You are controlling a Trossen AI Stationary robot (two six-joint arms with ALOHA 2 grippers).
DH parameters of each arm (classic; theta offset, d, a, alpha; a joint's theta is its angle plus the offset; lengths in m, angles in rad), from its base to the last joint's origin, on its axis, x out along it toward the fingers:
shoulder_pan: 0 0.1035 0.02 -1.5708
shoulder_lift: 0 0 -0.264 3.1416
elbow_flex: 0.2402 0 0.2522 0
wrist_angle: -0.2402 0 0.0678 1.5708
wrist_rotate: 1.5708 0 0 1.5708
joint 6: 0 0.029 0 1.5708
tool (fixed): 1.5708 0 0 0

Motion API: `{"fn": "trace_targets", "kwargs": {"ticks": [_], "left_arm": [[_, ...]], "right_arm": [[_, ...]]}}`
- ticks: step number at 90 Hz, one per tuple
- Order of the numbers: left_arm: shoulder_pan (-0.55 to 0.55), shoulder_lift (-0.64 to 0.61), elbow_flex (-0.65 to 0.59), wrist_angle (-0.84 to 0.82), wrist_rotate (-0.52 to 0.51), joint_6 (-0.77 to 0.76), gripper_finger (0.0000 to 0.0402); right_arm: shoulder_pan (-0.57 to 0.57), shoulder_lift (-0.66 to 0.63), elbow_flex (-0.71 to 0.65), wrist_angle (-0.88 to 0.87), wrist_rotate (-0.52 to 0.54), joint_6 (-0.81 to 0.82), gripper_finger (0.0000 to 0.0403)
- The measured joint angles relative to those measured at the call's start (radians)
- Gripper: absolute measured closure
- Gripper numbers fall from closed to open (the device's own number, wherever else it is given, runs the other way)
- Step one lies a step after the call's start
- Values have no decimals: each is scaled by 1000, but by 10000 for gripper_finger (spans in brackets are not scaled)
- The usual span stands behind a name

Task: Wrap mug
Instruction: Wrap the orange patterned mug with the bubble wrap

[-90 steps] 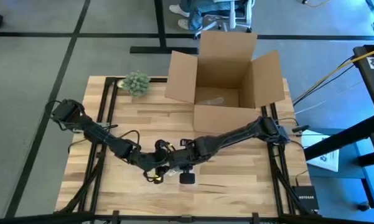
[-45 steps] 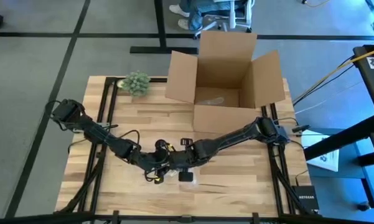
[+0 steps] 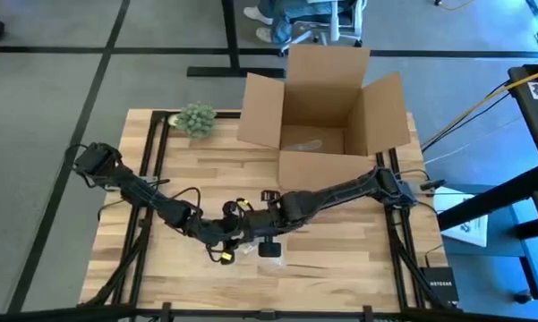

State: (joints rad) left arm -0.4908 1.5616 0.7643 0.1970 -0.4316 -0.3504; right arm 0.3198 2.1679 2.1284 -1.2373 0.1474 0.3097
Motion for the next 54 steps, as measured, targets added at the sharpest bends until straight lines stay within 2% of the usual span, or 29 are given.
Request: {"fn": "trace_targets", "kwargs": {"ticks": [10,22,33,39,54], "left_arm": [[0,0,0,1,0,0,276],[0,0,0,2,0,1,276],[0,0,0,2,0,1,276],[0,0,0,2,1,0,276],[0,0,0,4,1,1,276]], "right_arm": [[21,0,8,-132,11,44,402],[48,0,-67,-139,97,72,402],[47,1,-150,-39,254,79,402],[36,1,-182,12,303,75,402],[18,1,-211,120,316,28,402]]}}
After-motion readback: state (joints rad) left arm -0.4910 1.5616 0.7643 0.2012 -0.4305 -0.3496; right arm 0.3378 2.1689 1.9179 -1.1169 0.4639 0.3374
